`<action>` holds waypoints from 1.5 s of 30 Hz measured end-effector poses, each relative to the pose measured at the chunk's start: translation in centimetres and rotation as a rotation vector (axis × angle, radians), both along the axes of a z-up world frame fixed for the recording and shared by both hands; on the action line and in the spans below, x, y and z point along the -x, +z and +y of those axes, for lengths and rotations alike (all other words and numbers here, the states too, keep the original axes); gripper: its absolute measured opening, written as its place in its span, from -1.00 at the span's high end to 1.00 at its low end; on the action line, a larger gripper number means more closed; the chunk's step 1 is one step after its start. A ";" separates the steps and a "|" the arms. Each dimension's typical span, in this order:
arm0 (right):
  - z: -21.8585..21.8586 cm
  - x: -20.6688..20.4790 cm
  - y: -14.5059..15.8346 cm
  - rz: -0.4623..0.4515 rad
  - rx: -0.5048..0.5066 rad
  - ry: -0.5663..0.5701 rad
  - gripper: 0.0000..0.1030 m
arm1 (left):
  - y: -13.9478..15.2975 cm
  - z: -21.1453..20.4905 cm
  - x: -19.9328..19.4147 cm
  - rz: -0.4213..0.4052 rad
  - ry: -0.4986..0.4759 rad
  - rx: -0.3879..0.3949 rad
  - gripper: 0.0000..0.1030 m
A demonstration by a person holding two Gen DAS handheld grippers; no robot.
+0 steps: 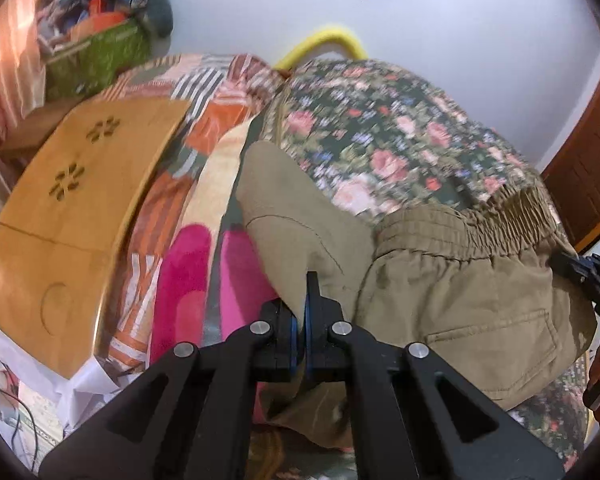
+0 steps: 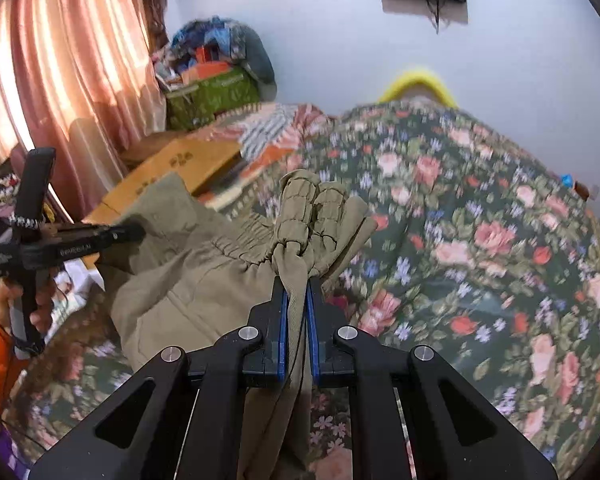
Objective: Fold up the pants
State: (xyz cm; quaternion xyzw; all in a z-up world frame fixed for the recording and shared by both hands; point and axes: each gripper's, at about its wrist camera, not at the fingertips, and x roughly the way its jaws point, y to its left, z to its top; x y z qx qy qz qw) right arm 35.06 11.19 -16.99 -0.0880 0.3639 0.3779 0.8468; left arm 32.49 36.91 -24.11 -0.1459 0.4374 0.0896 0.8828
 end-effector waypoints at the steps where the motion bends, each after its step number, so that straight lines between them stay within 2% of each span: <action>1: 0.2 -0.2 -0.9 0.005 0.019 0.000 0.85 | -0.7 0.3 0.1 0.008 0.004 -0.001 0.96; 6: -0.2 -1.2 -4.4 0.070 0.080 -0.025 0.85 | -3.9 2.0 0.5 0.077 0.017 0.056 0.87; 10: -0.6 -1.2 -5.7 0.102 0.113 -0.028 0.76 | -4.9 1.8 0.5 0.130 0.024 0.037 0.59; 11: -0.6 -1.2 -5.8 0.107 0.124 -0.026 0.68 | -4.7 1.8 0.6 0.133 0.028 0.027 0.51; 13: -0.5 -1.1 -5.7 0.105 0.156 -0.032 0.65 | -4.3 1.6 1.0 0.138 0.041 -0.002 0.42; 16: -1.0 -0.5 -4.9 0.109 0.171 -0.035 0.63 | -3.2 1.1 2.0 0.145 0.050 -0.023 0.42; 20: -2.1 0.8 -2.6 0.090 0.125 -0.039 0.62 | -0.5 -0.4 4.0 0.112 0.046 -0.061 0.42; 23: -3.3 2.6 0.4 0.052 0.072 -0.039 0.62 | 2.8 -2.2 6.1 0.058 0.037 -0.100 0.42; 31: -6.7 8.8 9.1 -0.074 -0.088 -0.035 0.62 | 14.7 -9.0 14.2 -0.191 0.008 -0.199 0.39; 37: -10.2 16.4 15.4 -0.221 -0.230 -0.001 0.62 | 21.2 -15.1 21.4 -0.363 -0.008 -0.295 0.39; 42: -12.7 22.3 18.5 -0.306 -0.335 0.024 0.62 | 24.7 -18.9 27.3 -0.494 -0.016 -0.264 0.22; 44: -13.4 24.5 19.3 -0.340 -0.361 0.033 0.59 | 25.7 -20.1 29.3 -0.536 -0.011 -0.264 0.01; 45: -13.8 25.5 19.5 -0.352 -0.374 0.037 0.55 | 26.2 -20.7 30.6 -0.566 -0.011 -0.261 -0.03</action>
